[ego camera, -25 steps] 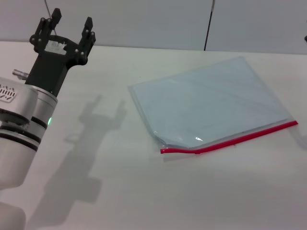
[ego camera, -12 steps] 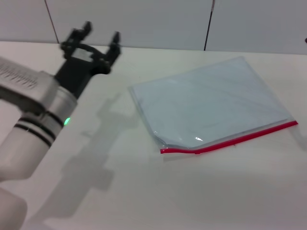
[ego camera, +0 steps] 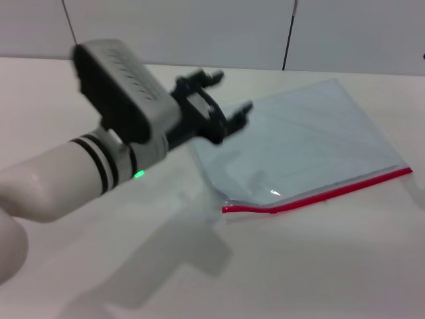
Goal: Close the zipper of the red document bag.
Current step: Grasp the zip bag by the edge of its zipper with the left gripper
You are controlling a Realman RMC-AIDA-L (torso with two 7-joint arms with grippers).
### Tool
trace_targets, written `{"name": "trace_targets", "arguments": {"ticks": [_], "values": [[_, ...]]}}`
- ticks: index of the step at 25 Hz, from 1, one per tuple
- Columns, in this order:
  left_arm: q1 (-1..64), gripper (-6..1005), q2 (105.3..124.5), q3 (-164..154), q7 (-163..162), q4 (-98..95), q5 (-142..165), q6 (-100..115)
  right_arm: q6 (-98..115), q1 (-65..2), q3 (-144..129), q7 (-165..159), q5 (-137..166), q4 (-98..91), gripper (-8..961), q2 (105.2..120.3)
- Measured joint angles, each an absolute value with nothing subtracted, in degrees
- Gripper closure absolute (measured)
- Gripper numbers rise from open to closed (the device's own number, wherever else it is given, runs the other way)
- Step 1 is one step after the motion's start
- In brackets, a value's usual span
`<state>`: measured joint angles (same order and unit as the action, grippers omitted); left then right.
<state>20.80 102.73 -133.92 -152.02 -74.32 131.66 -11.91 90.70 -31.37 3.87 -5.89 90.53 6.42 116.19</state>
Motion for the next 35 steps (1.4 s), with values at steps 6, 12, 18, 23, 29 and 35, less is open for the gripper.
{"name": "trace_targets", "arguments": {"ticks": [6, 12, 18, 23, 29, 35], "values": [[17.8, 305, 104.22, -127.0, -139.9, -87.4, 132.0, 15.9, 90.7, -31.4, 3.9, -5.9, 90.5, 6.4, 155, 116.19], [16.4, 305, 107.97, -119.9, -139.8, -96.5, 139.7, 39.6, 89.7, -31.4, 3.9, -5.9, 90.5, 6.4, 155, 116.19], [16.9, 305, 112.54, -116.6, -139.8, -99.5, 146.2, 55.5, 89.5, -31.5, 3.9, -5.9, 90.5, 6.3, 155, 116.19], [17.2, 305, 115.31, -116.7, -140.0, -99.7, 152.8, 60.1, 89.5, -31.5, 3.9, -5.9, 90.5, 6.3, 156, 116.19], [17.6, 305, 116.06, -118.4, -140.8, -97.8, 158.1, 58.9, 89.5, -31.5, 3.9, -5.9, 90.5, 6.3, 156, 116.19], [18.6, 304, 116.05, -121.0, -139.0, -92.2, 159.0, 51.9, 89.7, -31.4, 3.9, -5.9, 90.5, 6.3, 156, 116.19]]}}
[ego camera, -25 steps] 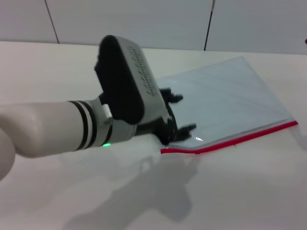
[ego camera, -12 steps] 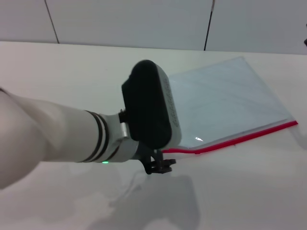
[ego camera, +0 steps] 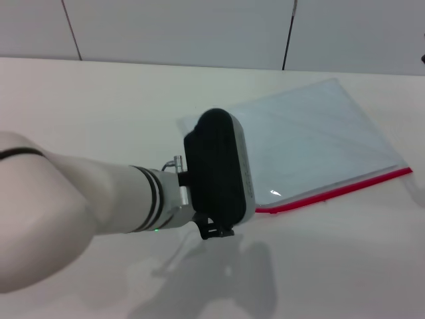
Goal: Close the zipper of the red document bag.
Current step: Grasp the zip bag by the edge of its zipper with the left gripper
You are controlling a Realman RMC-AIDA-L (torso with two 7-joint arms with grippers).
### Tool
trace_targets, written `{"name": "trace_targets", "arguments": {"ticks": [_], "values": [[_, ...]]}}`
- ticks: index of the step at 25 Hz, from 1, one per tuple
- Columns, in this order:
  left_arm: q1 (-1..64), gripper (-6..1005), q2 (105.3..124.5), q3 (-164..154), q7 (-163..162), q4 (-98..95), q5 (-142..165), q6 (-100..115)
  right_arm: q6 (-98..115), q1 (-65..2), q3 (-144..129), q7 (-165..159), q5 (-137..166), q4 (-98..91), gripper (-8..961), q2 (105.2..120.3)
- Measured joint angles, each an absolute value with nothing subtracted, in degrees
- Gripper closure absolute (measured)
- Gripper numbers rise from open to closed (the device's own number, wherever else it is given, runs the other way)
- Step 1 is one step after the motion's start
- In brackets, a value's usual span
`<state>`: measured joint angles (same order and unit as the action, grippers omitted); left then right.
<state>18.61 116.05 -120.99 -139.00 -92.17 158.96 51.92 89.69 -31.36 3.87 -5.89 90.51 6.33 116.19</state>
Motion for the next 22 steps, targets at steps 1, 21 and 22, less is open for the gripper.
{"name": "trace_targets", "arguments": {"ticks": [1, 21, 22], "values": [[18.9, 304, 116.07, -121.4, -138.8, -91.3, 159.1, 51.0, 89.7, -31.3, 3.9, -5.9, 90.5, 6.3, 156, 116.19], [22.1, 304, 116.16, -123.9, -136.5, -75.9, 158.8, 31.5, 90.1, -31.4, 3.9, -6.0, 90.4, 6.3, 155, 116.19], [22.2, 304, 116.18, -124.0, -136.5, -75.5, 158.8, 30.9, 90.1, -31.4, 3.9, -6.0, 90.3, 6.3, 155, 116.19]]}}
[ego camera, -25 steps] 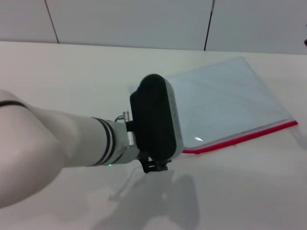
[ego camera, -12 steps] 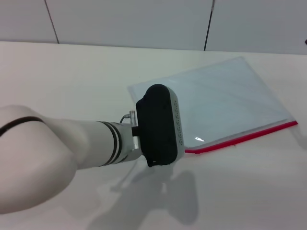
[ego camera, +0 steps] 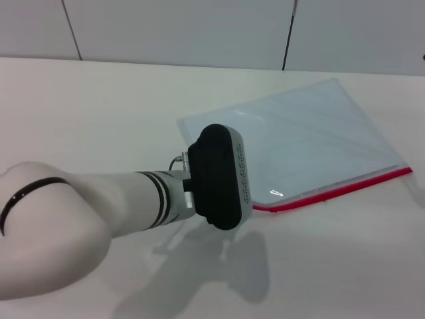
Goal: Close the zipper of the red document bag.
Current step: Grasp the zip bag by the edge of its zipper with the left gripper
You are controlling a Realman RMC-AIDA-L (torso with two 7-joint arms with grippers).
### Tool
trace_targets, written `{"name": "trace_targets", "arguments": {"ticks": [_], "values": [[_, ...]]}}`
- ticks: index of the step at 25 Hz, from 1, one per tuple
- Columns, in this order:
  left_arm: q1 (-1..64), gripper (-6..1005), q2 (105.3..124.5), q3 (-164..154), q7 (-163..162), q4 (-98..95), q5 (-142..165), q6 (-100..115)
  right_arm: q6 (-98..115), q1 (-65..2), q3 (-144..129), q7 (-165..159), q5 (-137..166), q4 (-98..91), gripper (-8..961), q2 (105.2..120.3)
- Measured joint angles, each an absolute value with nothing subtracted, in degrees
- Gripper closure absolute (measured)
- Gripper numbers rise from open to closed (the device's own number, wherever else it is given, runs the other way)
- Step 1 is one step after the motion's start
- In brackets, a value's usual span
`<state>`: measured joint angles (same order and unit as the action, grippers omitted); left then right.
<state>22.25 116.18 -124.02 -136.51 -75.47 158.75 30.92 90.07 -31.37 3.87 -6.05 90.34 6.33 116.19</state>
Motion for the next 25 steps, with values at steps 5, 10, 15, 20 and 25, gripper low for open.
{"name": "trace_targets", "arguments": {"ticks": [5, 10, 15, 20, 25], "values": [[22.7, 304, 116.22, -124.4, -136.5, -73.3, 158.6, 27.8, 90.1, -31.4, 3.9, -6.1, 90.3, 6.3, 156, 116.19], [23.2, 304, 116.22, -124.9, -136.9, -71.5, 158.5, 26.1, 90.1, -31.4, 3.9, -6.2, 90.3, 6.3, 157, 116.19], [23.4, 488, 116.29, -125.0, -137.2, -70.6, 158.5, 25.0, 90.1, -31.4, 3.8, -6.1, 90.4, 6.3, 158, 116.19], [22.9, 655, 116.28, -125.0, -137.3, -70.5, 158.5, 23.4, 90.1, -31.5, 1.5, -5.8, 92.6, 4.5, 159, 116.19], [21.5, 846, 116.24, -125.0, -137.2, -69.8, 158.7, 18.6, 89.9, -32.5, -1.1, -5.8, 100.8, 0.4, 159, 116.13]]}}
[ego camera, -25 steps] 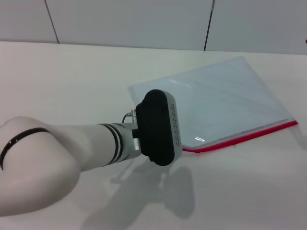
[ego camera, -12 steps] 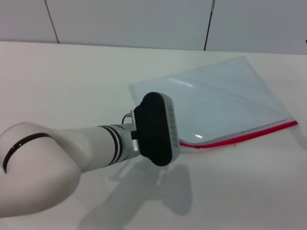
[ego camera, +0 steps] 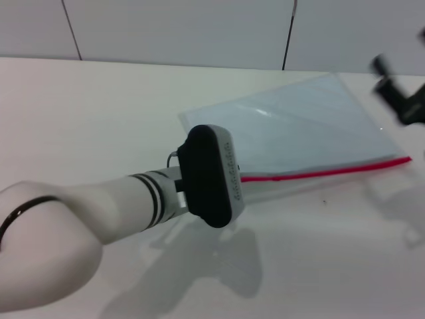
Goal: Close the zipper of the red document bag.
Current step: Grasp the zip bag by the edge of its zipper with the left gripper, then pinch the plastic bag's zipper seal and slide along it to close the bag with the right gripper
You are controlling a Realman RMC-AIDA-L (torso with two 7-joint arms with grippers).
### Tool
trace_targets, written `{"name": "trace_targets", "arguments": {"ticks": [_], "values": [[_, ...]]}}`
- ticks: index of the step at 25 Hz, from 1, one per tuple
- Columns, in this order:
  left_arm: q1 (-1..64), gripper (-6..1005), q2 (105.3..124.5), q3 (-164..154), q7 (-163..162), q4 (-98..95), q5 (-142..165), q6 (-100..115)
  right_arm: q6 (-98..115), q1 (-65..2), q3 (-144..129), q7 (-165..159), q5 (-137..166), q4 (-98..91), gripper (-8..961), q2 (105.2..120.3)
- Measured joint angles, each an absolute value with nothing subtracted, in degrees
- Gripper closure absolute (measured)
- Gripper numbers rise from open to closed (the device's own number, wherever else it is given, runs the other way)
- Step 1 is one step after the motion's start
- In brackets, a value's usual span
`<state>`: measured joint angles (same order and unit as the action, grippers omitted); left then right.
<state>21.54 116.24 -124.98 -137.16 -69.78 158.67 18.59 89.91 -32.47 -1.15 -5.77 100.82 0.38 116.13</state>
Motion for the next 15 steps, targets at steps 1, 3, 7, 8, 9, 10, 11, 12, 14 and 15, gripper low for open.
{"name": "trace_targets", "arguments": {"ticks": [1, 3, 7, 8, 9, 10, 11, 12, 14, 15], "values": [[20.9, 886, 116.22, -125.0, -136.9, -69.6, 158.9, 16.8, 89.8, -32.9, -1.8, -5.8, 102.9, -0.5, 160, 116.14], [19.7, 906, 116.20, -125.0, -136.3, -69.1, 159.4, 12.5, 89.2, -33.8, -2.9, -5.8, 108.2, -2.7, 160, 116.13], [17.2, 938, 116.21, -125.0, -133.4, -67.2, 159.6, 2.2, 87.8, -35.3, -3.5, -5.8, 116.4, -5.1, 160, 116.06], [16.7, 938, 116.22, -125.0, -132.4, -66.7, 159.6, 0.1, 87.5, -35.6, -3.5, -5.6, 118.2, -5.4, 159, 116.04], [16.2, 939, 116.22, -125.2, -131.4, -66.2, 159.5, -2.0, 87.1, -36.1, -3.5, -5.3, 120.5, -5.7, 159, 116.02], [15.9, 940, 116.23, -125.4, -131.1, -65.9, 159.4, -2.9, 86.5, -36.4, -3.5, -4.8, 122.1, -5.9, 159, 116.01], [15.5, 940, 116.21, -125.7, -130.6, -65.7, 159.4, -4.4, 85.8, -36.8, -3.5, -4.0, 123.6, -5.9, 159, 116.03], [15.3, 941, 116.17, -126.1, -130.3, -65.6, 159.4, -5.5, 85.0, -37.1, -3.5, -3.0, 124.7, -5.8, 159, 116.09], [15.2, 942, 116.11, -126.5, -130.1, -65.5, 159.4, -6.5, 83.0, -37.7, -3.5, -0.3, 125.9, -5.2, 160, 116.29], [15.2, 943, 116.11, -126.6, -130.0, -65.5, 159.3, -6.7, 82.1, -37.9, -3.5, 1.0, 126.0, -4.5, 160, 116.38]]}}
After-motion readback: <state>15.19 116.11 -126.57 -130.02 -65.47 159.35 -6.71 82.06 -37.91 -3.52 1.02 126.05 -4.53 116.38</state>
